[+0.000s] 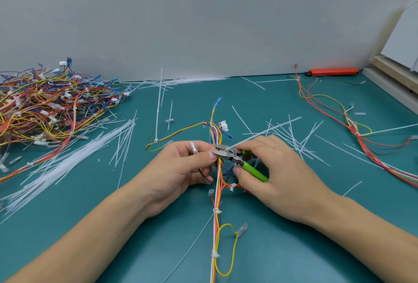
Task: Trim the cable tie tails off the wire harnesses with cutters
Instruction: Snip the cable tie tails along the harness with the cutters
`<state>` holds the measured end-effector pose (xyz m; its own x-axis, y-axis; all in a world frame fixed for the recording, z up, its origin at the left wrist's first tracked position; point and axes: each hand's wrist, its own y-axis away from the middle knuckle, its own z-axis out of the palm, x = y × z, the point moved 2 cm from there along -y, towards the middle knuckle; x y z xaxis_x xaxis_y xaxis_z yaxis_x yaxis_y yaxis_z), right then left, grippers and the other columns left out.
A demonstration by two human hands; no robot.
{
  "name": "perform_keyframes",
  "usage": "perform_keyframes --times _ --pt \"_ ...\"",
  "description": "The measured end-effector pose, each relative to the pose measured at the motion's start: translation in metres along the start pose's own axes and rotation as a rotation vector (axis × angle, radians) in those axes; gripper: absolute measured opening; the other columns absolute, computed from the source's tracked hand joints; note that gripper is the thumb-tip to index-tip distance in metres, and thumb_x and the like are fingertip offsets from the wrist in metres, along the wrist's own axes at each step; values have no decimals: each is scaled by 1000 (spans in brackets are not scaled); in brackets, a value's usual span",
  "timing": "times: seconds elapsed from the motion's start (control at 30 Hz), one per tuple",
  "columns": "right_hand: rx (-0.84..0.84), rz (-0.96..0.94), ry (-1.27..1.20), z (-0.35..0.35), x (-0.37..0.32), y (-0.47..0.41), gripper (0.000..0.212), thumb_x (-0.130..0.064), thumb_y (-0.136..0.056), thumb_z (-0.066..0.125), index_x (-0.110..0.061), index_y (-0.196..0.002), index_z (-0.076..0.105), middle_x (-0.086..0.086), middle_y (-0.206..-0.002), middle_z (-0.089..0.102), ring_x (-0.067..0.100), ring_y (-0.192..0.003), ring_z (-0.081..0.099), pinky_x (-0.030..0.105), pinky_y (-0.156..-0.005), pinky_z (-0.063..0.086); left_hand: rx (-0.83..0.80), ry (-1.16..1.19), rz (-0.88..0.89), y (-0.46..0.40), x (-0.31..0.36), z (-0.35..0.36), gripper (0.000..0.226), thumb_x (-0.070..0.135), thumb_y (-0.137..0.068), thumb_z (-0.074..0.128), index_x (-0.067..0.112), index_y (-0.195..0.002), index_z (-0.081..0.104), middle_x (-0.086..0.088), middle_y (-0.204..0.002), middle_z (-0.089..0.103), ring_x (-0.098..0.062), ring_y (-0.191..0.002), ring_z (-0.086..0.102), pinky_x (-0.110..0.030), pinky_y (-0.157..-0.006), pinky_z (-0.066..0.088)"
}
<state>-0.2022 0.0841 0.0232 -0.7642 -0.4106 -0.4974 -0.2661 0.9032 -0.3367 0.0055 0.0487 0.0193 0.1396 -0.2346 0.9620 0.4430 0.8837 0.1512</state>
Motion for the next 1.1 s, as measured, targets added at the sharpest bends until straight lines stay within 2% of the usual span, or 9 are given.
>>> perform_keyframes --times 0.17,0.33,0.47,0.57,0.67,0.77,0.83,0.97,1.1 --pt "21 1 -17 1 1 -2 33 -48 -88 61 -30 -113 69 -18 -100 65 10 -97 56 40 -91 50 5 -18 -2 0 0 -1 22 15 -81 72 0 -97 74 -10 -79 61 -15 -63 51 -27 -64 54" --pt "27 35 -87 2 5 -2 19 -50 -88 59 -31 -87 63 -8 -69 58 16 -67 53 39 -61 49 18 -48 0 0 0 -2 45 17 -81 73 -15 -112 65 -21 -95 55 -17 -65 52 -27 -67 55" --pt "31 39 -58 4 6 -1 22 -52 -88 55 -31 -83 58 -8 -66 55 16 -62 49 38 -55 46 -2 -84 4 1 -1 -1 42 17 -83 73 -13 -112 67 -21 -96 54 -17 -67 52 -28 -69 55" --pt "28 41 -59 3 5 0 22 -53 -88 56 -32 -85 60 -8 -69 57 15 -66 52 35 -58 47 -6 -83 5 2 0 0 35 13 -85 78 -11 -109 68 -21 -95 55 -18 -67 51 -26 -67 55" --pt "26 20 -43 2 7 0 20 -52 -87 59 -35 -95 67 -17 -81 63 8 -84 57 29 -74 50 5 -70 3 2 1 1 40 13 -84 78 -15 -109 65 -21 -93 55 -17 -65 52 -25 -64 54" --pt "17 7 0 2 8 0 34 -51 -84 60 -38 -115 67 -26 -103 63 4 -105 55 22 -93 46 13 -63 4 1 0 1 37 13 -86 74 -15 -110 66 -21 -93 57 -16 -63 53 -26 -64 54" --pt "13 17 5 2 9 0 45 -55 -83 58 -36 -124 61 -27 -112 59 2 -112 52 20 -99 42 15 -64 0 0 0 0 36 12 -87 73 -14 -111 66 -18 -89 58 -14 -62 53 -27 -66 55" --pt "7 31 14 2 11 -1 44 -59 -81 54 -33 -116 62 -25 -108 54 4 -111 50 18 -98 40 4 -66 -1 -1 -2 -1 26 12 -84 77 -6 -103 73 -7 -74 59 -14 -61 53 -28 -66 56" --pt "7 35 35 3 10 -2 41 -60 -81 52 -33 -111 63 -23 -104 56 8 -107 50 26 -96 43 12 -62 6 -1 -2 -1 26 16 -83 72 -2 -101 75 -9 -75 58 -14 -61 53 -28 -66 56"
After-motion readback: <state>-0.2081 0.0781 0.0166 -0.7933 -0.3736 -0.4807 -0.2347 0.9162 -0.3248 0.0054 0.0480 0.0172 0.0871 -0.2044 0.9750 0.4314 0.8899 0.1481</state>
